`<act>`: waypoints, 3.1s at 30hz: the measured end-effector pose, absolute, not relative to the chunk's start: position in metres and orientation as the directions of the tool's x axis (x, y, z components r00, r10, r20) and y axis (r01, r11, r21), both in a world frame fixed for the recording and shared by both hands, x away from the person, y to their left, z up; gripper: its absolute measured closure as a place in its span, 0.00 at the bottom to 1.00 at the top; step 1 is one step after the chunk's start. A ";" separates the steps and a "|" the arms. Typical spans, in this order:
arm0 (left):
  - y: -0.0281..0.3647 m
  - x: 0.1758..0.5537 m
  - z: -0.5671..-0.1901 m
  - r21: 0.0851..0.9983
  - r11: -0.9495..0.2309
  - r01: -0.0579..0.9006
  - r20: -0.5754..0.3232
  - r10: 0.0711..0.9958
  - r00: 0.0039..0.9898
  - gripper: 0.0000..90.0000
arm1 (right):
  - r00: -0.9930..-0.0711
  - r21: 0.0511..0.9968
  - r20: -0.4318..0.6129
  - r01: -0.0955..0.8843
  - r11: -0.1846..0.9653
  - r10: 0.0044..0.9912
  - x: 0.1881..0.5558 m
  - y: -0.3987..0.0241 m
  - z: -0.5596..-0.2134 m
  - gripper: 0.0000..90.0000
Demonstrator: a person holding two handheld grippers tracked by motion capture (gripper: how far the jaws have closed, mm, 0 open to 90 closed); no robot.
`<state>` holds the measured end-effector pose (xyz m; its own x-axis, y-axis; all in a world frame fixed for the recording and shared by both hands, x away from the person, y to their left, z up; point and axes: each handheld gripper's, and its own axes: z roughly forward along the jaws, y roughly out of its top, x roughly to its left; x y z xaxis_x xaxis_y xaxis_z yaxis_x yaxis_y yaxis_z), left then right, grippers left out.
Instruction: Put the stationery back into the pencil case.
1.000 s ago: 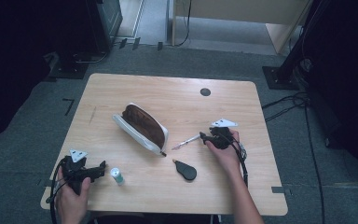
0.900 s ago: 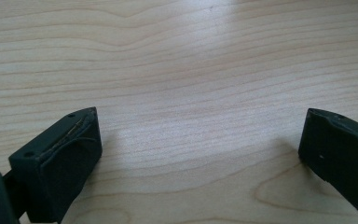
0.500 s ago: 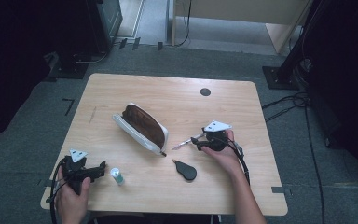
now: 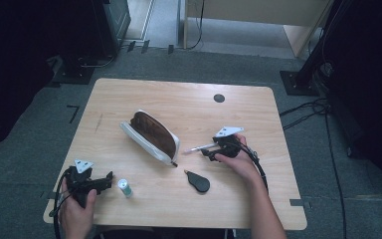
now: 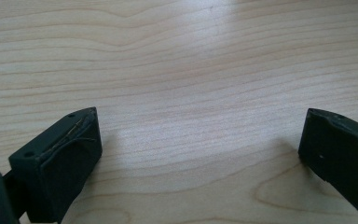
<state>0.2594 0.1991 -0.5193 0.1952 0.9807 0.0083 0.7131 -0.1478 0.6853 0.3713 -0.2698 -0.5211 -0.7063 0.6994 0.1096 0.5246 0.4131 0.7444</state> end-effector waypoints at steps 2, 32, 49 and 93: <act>0.199 0.259 -0.519 0.685 -0.148 0.713 0.008 0.981 0.195 0.00 | -0.711 0.741 0.105 0.522 0.421 0.696 0.370 -0.271 -0.522 0.18; 0.199 0.259 -0.519 0.685 -0.149 0.713 0.008 0.981 0.196 0.00 | -0.585 0.721 0.014 0.568 0.397 0.811 0.358 -0.266 -0.515 0.81; 0.199 0.259 -0.519 0.685 -0.148 0.713 0.009 0.981 0.196 0.00 | -0.511 0.748 0.028 0.581 0.321 0.859 0.354 -0.259 -0.513 0.91; 0.199 0.259 -0.519 0.685 -0.148 0.713 0.009 0.981 0.195 0.00 | -0.667 0.870 0.087 0.412 0.269 0.740 0.314 -0.147 -0.401 0.91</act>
<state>0.2594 0.1992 -0.5194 0.1955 0.9807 0.0089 0.7129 -0.1483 0.6854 0.3143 -0.1465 -0.4013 -0.6667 0.7402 0.0868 0.4122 0.2691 0.8704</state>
